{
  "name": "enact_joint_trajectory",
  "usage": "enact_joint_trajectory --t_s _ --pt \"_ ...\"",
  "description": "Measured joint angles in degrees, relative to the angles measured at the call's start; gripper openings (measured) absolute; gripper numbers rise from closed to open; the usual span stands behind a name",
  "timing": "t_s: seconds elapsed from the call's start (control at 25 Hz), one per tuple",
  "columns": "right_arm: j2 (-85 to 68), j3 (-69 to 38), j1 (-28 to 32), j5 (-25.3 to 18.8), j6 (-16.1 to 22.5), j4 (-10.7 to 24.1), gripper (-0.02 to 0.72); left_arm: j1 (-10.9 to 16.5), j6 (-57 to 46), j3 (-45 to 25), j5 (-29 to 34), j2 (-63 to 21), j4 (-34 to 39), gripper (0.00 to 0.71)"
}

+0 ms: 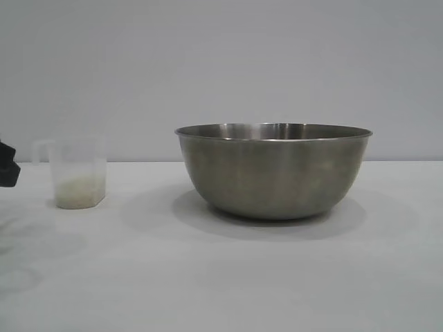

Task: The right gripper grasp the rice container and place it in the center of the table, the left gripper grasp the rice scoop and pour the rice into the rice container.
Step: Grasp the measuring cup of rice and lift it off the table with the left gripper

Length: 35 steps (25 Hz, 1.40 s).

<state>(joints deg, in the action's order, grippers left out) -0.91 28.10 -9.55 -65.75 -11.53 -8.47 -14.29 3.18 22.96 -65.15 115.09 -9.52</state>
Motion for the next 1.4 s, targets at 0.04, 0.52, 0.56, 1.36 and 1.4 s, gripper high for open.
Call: enact_joint_trajectory --t_s 0.04,0.52,0.56,1.36,1.4 --pt "0.0 0.0 0.0 0.0 0.0 0.0 0.544 0.0 0.0 0.5 0.0 0.4 0.0 0.440" --pt "0.0 0.0 0.0 0.0 0.0 0.0 0.544 0.0 0.6 5.9 0.0 4.7 -3.0 0.440" --pt "0.0 0.0 0.0 0.0 0.0 0.0 0.544 0.1 0.6 6.2 0.0 4.8 -3.0 0.440" --pt "0.0 0.0 0.0 0.0 0.0 0.0 0.544 2.8 0.8 13.3 0.0 8.0 1.7 0.440" --pt "0.0 0.0 0.0 0.0 0.0 0.0 0.544 2.8 0.8 13.8 0.0 8.5 1.7 0.440"
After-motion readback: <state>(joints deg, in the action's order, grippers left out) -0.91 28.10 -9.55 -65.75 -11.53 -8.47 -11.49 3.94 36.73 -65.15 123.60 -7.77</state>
